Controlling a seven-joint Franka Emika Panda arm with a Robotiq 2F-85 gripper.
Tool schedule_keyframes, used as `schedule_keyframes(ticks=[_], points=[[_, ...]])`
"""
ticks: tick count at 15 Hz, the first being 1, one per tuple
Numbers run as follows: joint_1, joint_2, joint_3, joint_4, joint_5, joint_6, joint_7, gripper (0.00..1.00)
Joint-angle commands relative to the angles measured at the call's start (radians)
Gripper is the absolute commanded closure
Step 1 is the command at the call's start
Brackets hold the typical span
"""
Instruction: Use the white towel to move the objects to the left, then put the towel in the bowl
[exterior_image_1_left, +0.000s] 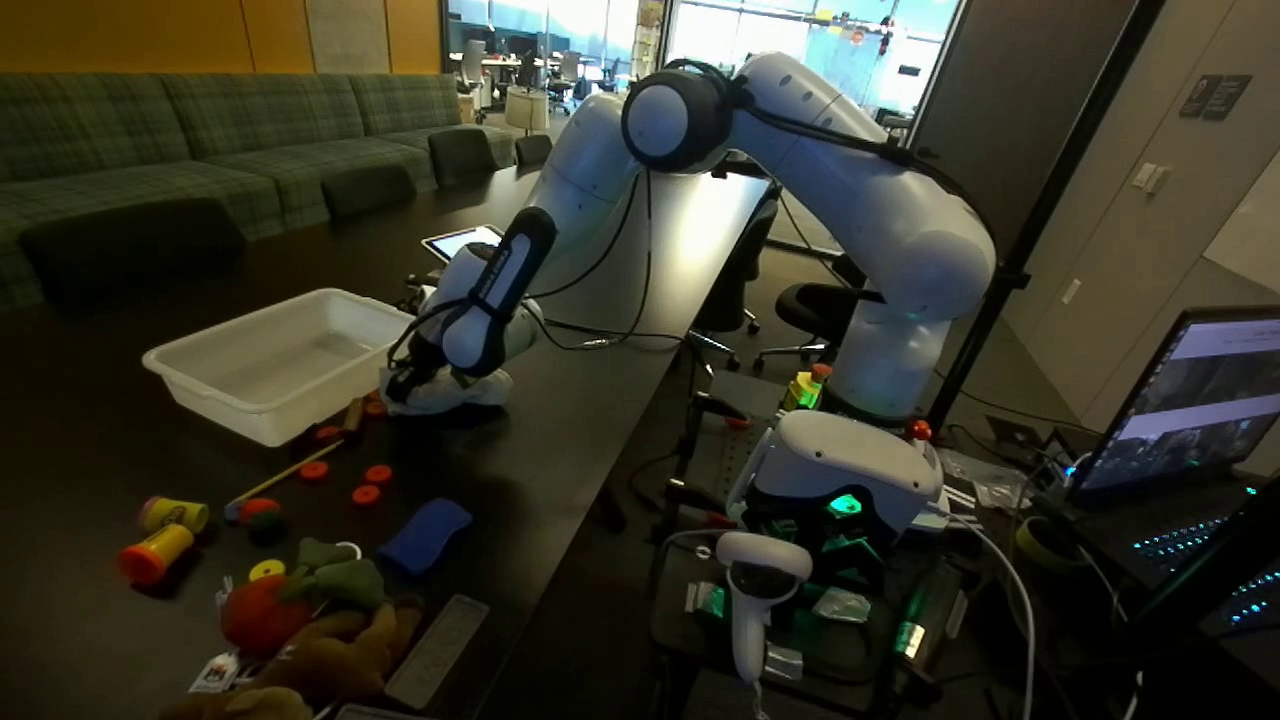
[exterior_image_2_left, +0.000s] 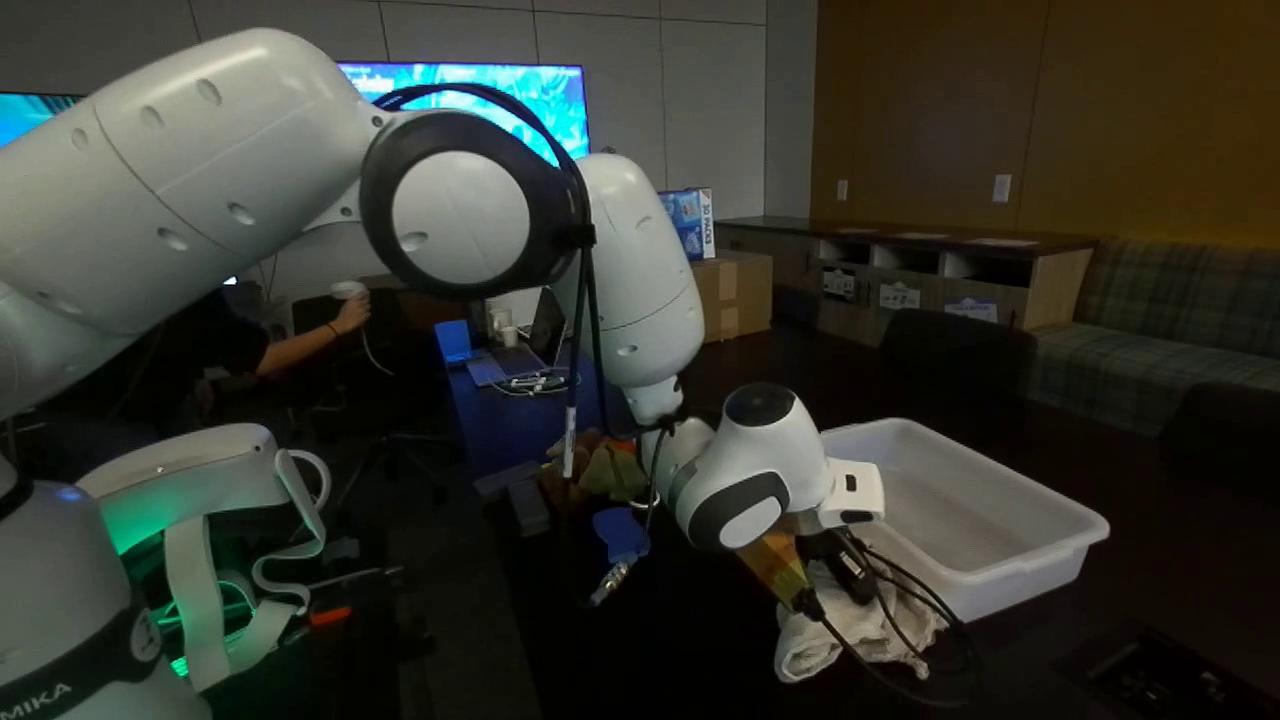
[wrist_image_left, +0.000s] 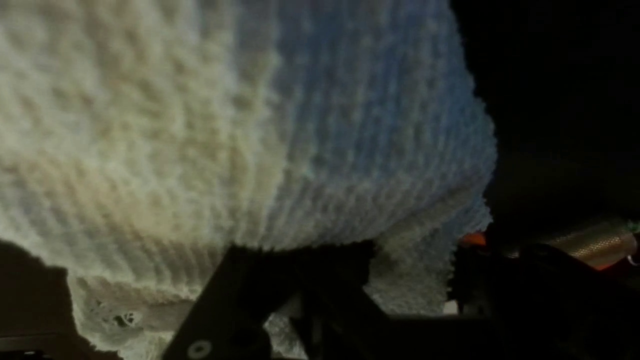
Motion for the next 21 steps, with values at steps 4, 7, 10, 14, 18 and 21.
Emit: schedule_keyframes(ticks=[4, 7, 10, 14, 18, 21], points=[[0.051, 0.073, 0.021, 0.108, 0.014, 0.000, 0.052, 0.85], [0.054, 0.065, 0.050, 0.087, 0.008, 0.006, 0.054, 0.85], [0.062, 0.052, 0.084, 0.053, 0.004, 0.018, 0.052, 0.85], [0.079, 0.039, 0.140, 0.002, 0.003, 0.036, 0.055, 0.85], [0.078, 0.024, 0.208, -0.049, -0.001, 0.034, 0.055, 0.85], [0.053, 0.011, 0.244, -0.092, -0.011, 0.025, 0.043, 0.85]])
